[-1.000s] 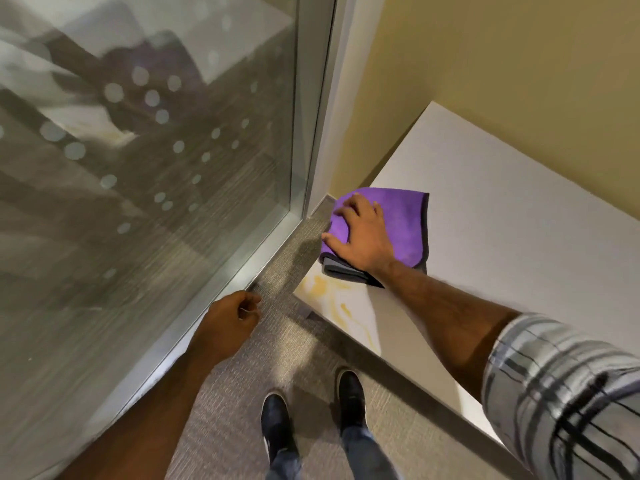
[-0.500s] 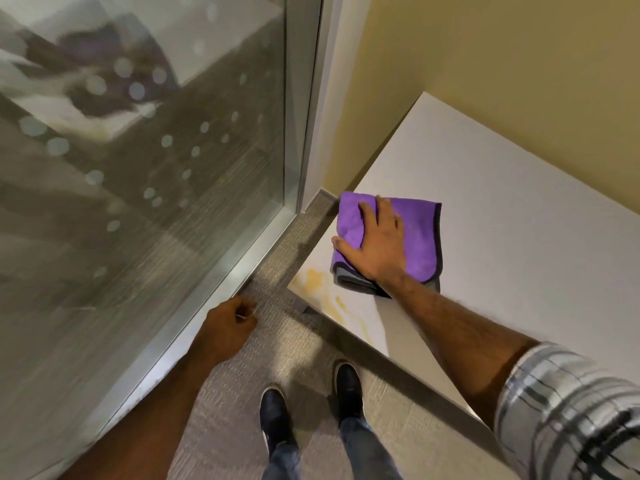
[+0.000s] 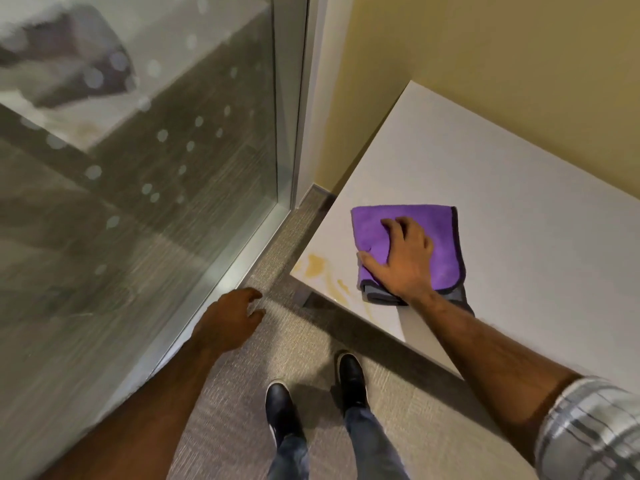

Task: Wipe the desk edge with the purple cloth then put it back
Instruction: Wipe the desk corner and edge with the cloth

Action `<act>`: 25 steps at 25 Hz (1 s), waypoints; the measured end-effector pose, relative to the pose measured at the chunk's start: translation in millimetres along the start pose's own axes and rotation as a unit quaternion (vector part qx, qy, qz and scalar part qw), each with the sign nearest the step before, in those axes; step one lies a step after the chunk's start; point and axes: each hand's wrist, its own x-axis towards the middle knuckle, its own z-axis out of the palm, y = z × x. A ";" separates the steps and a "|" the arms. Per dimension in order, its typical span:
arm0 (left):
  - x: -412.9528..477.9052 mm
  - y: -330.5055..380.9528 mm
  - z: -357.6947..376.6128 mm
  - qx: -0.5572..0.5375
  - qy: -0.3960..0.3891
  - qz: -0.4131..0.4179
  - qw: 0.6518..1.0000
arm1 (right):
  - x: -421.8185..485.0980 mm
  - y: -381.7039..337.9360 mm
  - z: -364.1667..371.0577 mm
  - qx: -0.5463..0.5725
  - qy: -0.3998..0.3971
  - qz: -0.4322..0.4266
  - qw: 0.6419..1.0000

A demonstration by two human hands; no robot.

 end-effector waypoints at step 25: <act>-63.5 32.5 36.9 0.170 0.163 0.067 0.970 | -89.6 28.8 -18.3 0.014 0.018 0.041 0.999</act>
